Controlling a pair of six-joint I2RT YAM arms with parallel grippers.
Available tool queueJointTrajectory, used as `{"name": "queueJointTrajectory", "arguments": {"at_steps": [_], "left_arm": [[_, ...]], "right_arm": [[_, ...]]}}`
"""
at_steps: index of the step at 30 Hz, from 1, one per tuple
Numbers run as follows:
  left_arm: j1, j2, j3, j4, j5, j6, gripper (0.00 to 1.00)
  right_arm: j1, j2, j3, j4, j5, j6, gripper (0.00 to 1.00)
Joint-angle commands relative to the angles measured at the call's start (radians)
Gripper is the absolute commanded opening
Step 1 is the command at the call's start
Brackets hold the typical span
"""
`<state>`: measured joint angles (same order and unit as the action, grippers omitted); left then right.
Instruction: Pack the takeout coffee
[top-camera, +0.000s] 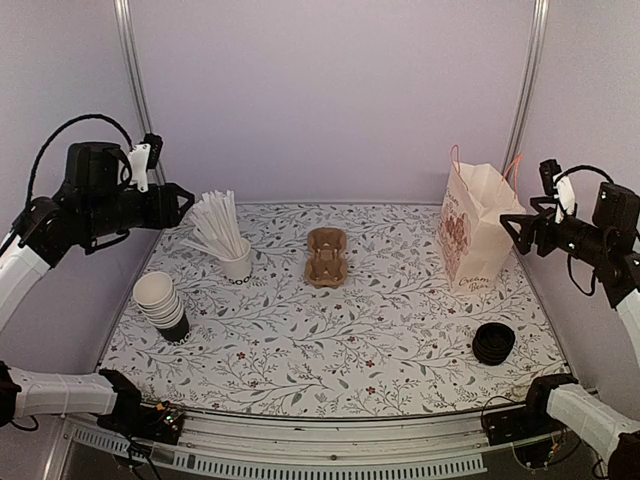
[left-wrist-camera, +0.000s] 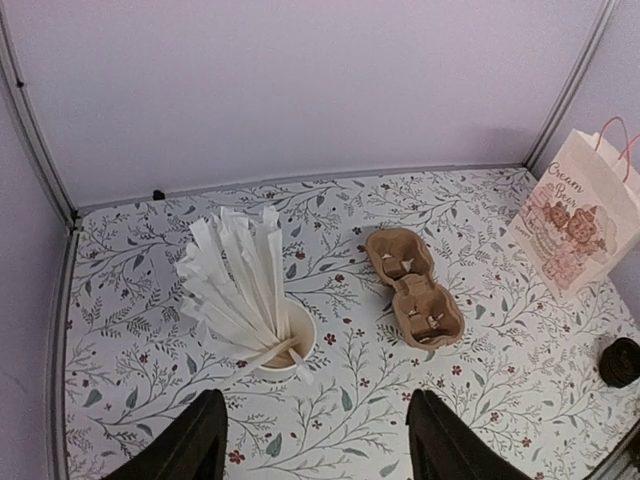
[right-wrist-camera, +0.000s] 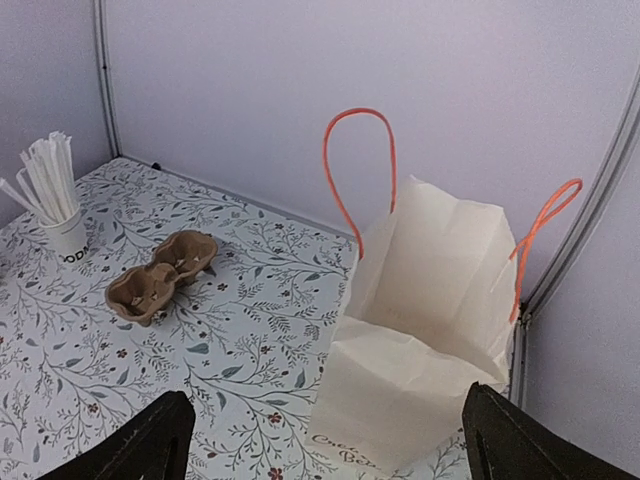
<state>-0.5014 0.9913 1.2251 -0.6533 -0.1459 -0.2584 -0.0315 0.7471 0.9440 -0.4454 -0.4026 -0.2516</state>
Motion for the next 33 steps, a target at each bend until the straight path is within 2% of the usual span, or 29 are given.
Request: {"name": "queueJointTrajectory", "arguments": {"at_steps": [1, 5, 8, 11, 13, 16, 18, 20, 23, 27, 33], "left_arm": [[0.021, -0.012, 0.034, -0.24, -0.002, -0.101, 0.6], [0.026, -0.016, 0.03, -0.388, -0.002, -0.158, 0.56], [0.03, -0.013, 0.03, -0.48, -0.001, -0.18, 0.56], [0.032, 0.001, 0.038, -0.543, 0.001, -0.186, 0.56], [0.033, 0.019, 0.043, -0.583, 0.002, -0.184, 0.51], [0.035, 0.05, 0.041, -0.639, 0.009, -0.182, 0.46], [0.036, 0.065, 0.039, -0.658, 0.007, -0.188, 0.46], [0.037, 0.078, 0.039, -0.667, 0.006, -0.191, 0.48], [0.038, 0.096, 0.031, -0.654, 0.024, -0.188, 0.49], [0.037, 0.135, 0.023, -0.665, 0.075, -0.186, 0.39], [0.026, 0.149, 0.022, -0.709, -0.022, -0.211, 0.37]], "right_arm": [[-0.005, -0.051, -0.108, -0.03, -0.294, -0.093, 0.98], [-0.004, -0.053, -0.174, -0.038, -0.477, -0.192, 0.99], [0.051, -0.022, -0.195, -0.04, -0.487, -0.268, 0.99], [0.178, 0.038, -0.2, 0.005, -0.407, -0.304, 0.99], [0.302, 0.1, -0.186, 0.017, -0.287, -0.325, 0.99], [0.466, 0.262, -0.152, 0.008, -0.154, -0.349, 0.99], [0.542, 0.371, -0.154, 0.011, -0.136, -0.357, 0.99], [0.567, 0.428, -0.169, 0.019, -0.174, -0.362, 0.99], [0.581, 0.425, -0.207, 0.033, -0.173, -0.376, 0.99], [0.579, 0.375, -0.239, 0.049, -0.159, -0.383, 0.99], [0.58, 0.437, -0.221, 0.03, -0.153, -0.408, 0.99]]}}
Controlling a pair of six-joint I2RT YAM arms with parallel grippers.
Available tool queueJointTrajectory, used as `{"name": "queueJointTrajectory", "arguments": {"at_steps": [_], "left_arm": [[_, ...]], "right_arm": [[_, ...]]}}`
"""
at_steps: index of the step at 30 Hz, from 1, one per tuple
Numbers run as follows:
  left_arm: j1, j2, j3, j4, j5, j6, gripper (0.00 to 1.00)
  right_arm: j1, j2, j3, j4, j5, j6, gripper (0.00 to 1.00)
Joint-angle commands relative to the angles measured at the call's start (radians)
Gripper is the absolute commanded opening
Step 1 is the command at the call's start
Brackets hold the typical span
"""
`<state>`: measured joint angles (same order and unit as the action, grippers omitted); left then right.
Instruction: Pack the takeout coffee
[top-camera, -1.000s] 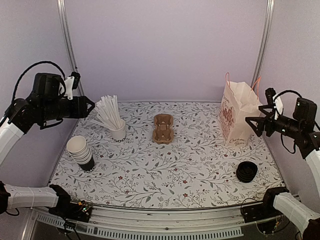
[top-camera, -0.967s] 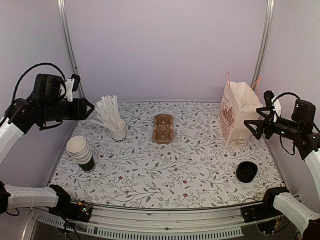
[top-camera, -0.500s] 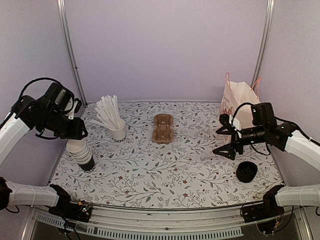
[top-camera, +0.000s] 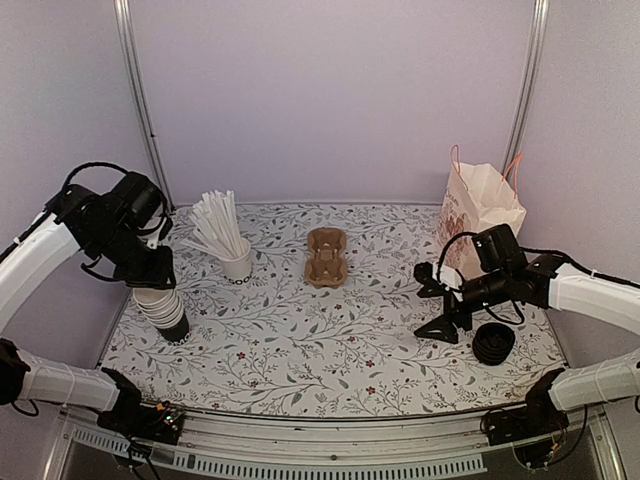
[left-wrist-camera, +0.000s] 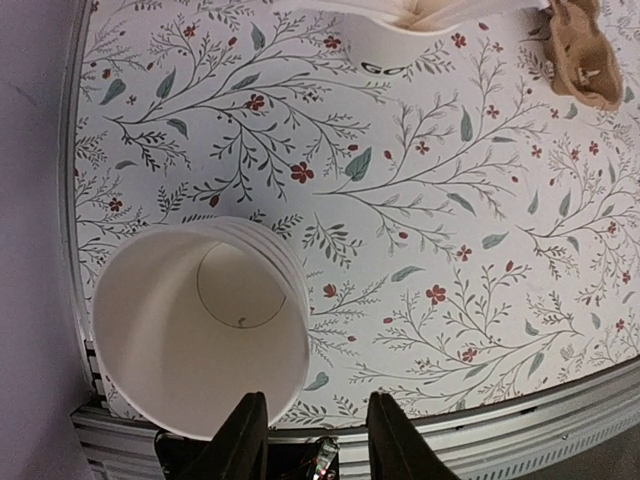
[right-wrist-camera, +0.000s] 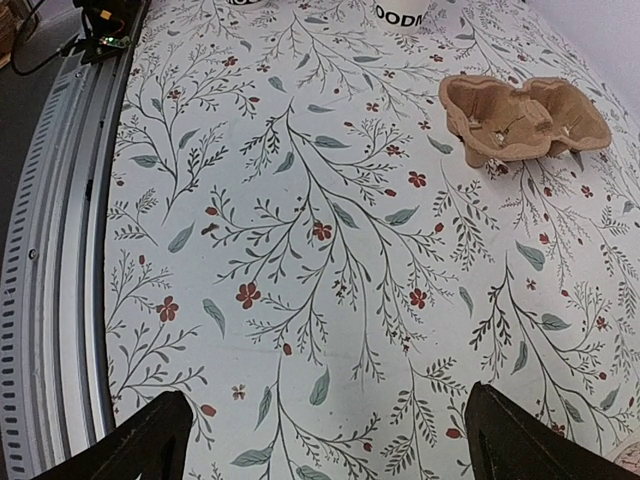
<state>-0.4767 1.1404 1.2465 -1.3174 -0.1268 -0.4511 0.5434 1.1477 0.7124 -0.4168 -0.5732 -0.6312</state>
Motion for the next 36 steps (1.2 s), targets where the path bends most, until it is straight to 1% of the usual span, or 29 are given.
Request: {"name": "queueJointTrajectory", "arguments": {"at_steps": [1, 7, 10, 12, 15, 20, 26, 36], "left_arm": [[0.001, -0.002, -0.001, -0.042, -0.046, -0.019, 0.37], [-0.001, -0.013, -0.06, 0.004, -0.016, -0.019, 0.34], [-0.003, -0.014, -0.068, 0.018, -0.031, -0.021, 0.33], [-0.003, -0.007, -0.066, 0.022, -0.051, -0.022, 0.38], [-0.002, 0.006, -0.071, 0.04, -0.067, -0.017, 0.4], [-0.003, 0.034, -0.086, 0.065, -0.066, 0.0, 0.35], [-0.004, 0.044, -0.083, 0.085, -0.081, 0.007, 0.24], [-0.003, 0.066, -0.101, 0.086, -0.085, 0.014, 0.21]], "right_arm": [[0.004, 0.045, 0.014, -0.003, 0.019, -0.031, 0.99], [0.004, 0.045, 0.012, -0.007, 0.026, -0.032, 0.99], [0.004, 0.041, 0.009, -0.005, 0.037, -0.032, 0.99], [0.004, 0.041, 0.007, -0.004, 0.039, -0.032, 0.99], [0.004, 0.042, 0.007, -0.002, 0.036, -0.033, 0.99], [0.005, 0.049, 0.006, -0.002, 0.038, -0.035, 0.99], [0.004, 0.044, 0.004, -0.002, 0.041, -0.036, 0.99], [0.004, 0.046, 0.002, -0.002, 0.043, -0.039, 0.99]]}}
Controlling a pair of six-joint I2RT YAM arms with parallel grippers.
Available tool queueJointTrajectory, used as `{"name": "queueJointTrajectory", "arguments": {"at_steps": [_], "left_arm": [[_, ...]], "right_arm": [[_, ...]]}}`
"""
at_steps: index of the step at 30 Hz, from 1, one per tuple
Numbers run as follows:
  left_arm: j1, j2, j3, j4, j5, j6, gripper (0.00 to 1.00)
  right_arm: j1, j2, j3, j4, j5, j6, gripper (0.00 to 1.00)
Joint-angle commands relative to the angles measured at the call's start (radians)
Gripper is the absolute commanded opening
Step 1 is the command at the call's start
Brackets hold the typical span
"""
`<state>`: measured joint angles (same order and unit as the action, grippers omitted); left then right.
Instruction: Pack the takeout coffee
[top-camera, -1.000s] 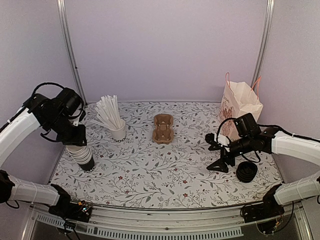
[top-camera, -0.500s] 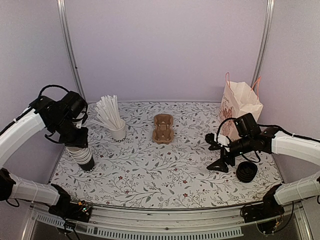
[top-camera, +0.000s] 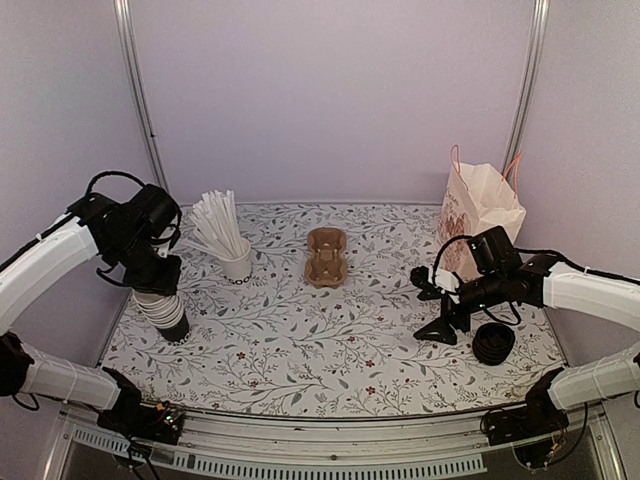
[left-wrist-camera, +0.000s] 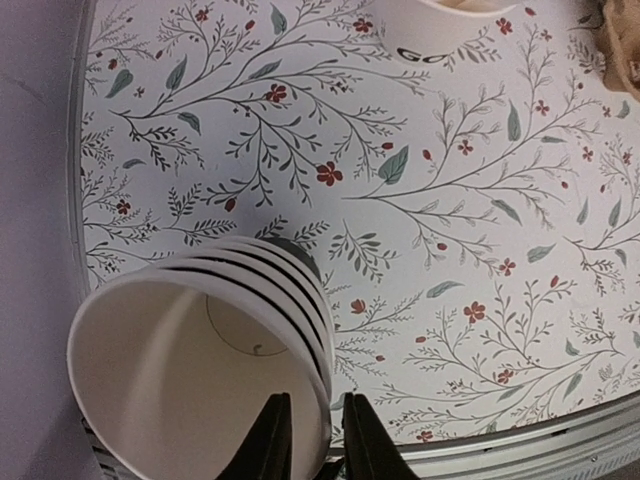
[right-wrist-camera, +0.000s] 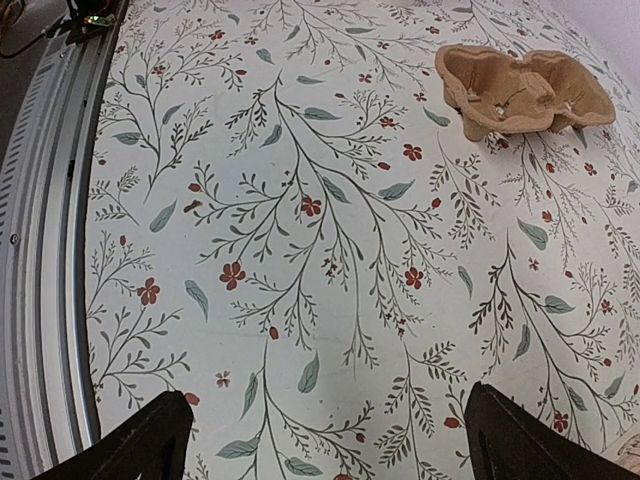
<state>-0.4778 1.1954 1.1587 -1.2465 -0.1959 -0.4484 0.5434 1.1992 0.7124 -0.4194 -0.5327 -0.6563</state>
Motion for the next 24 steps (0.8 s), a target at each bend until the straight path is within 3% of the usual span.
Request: {"name": "queueJointTrajectory", "arguments": {"at_steps": [1, 14, 24], "left_arm": [[-0.001, 0.013, -0.013, 0.015, -0.02, 0.013, 0.21], [-0.001, 0.023, -0.004, -0.003, -0.036, 0.019, 0.05], [0.055, 0.046, 0.128, -0.039, -0.141, 0.06, 0.0]], "right_arm": [[0.004, -0.007, 0.002, 0.001, 0.003, -0.014, 0.99], [0.004, -0.01, -0.001, 0.001, 0.008, -0.019, 0.99], [0.004, -0.012, -0.002, 0.001, 0.01, -0.02, 0.99]]}}
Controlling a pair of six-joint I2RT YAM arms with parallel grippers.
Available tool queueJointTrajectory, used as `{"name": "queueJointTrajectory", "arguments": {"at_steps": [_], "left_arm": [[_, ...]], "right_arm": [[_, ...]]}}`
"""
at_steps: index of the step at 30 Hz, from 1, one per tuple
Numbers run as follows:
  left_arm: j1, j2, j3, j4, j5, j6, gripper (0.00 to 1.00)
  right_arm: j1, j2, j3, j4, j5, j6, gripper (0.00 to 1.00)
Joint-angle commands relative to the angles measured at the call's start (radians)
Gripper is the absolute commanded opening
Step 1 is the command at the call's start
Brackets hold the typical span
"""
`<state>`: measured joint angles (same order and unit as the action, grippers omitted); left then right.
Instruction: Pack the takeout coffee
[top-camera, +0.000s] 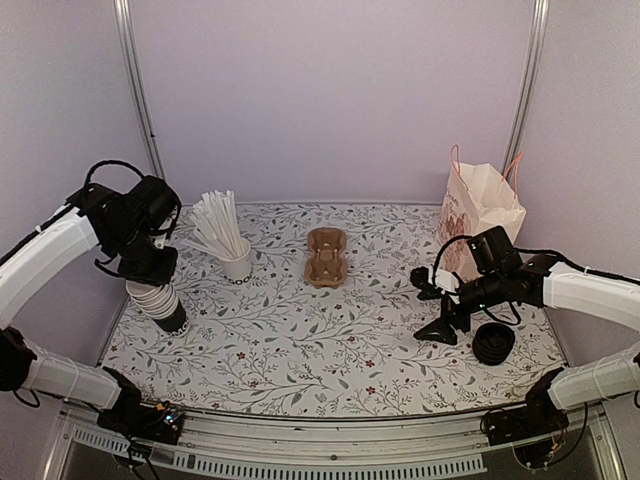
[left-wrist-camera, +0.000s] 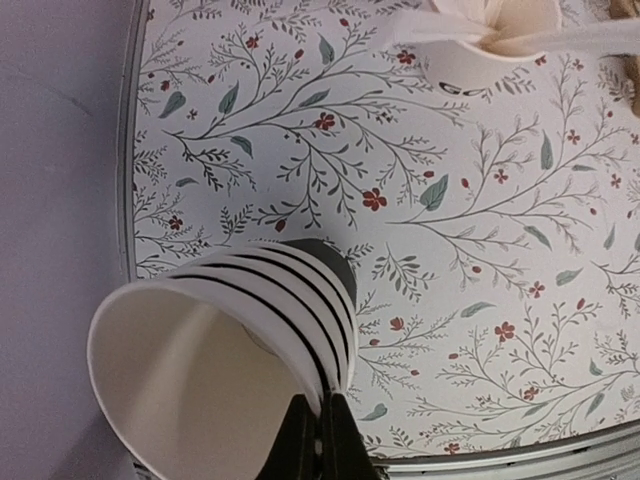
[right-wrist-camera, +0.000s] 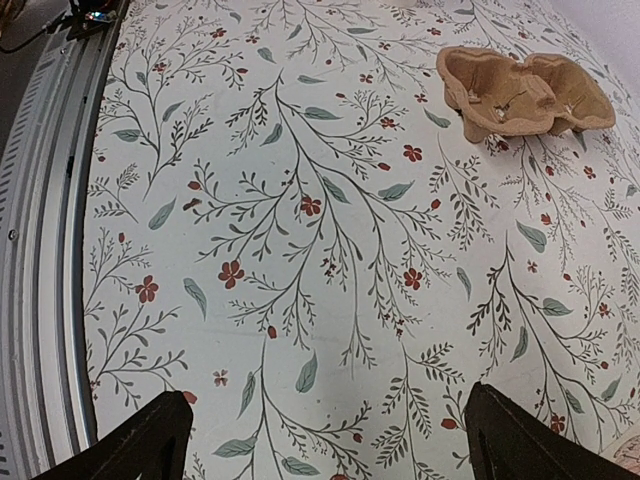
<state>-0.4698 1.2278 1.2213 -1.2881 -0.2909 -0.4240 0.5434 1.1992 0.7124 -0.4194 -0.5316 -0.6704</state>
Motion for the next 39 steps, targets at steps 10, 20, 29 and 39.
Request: {"name": "queueJointTrajectory", "arguments": {"at_steps": [10, 20, 29, 39], "left_arm": [[0.18, 0.179, 0.151, 0.066, -0.096, 0.081, 0.0], [0.238, 0.279, 0.327, 0.018, -0.025, 0.132, 0.0], [0.241, 0.326, 0.34, -0.001, -0.031, 0.133, 0.0], [0.234, 0.361, 0.39, -0.058, -0.144, 0.1, 0.0]], "right_arm": [[0.004, -0.016, -0.006, -0.002, 0.013, -0.008, 0.99], [0.004, -0.017, -0.007, -0.002, 0.007, -0.008, 0.99], [0.005, -0.013, -0.007, -0.002, 0.015, -0.008, 0.99], [0.004, -0.007, -0.005, -0.004, 0.016, -0.008, 0.99]]}}
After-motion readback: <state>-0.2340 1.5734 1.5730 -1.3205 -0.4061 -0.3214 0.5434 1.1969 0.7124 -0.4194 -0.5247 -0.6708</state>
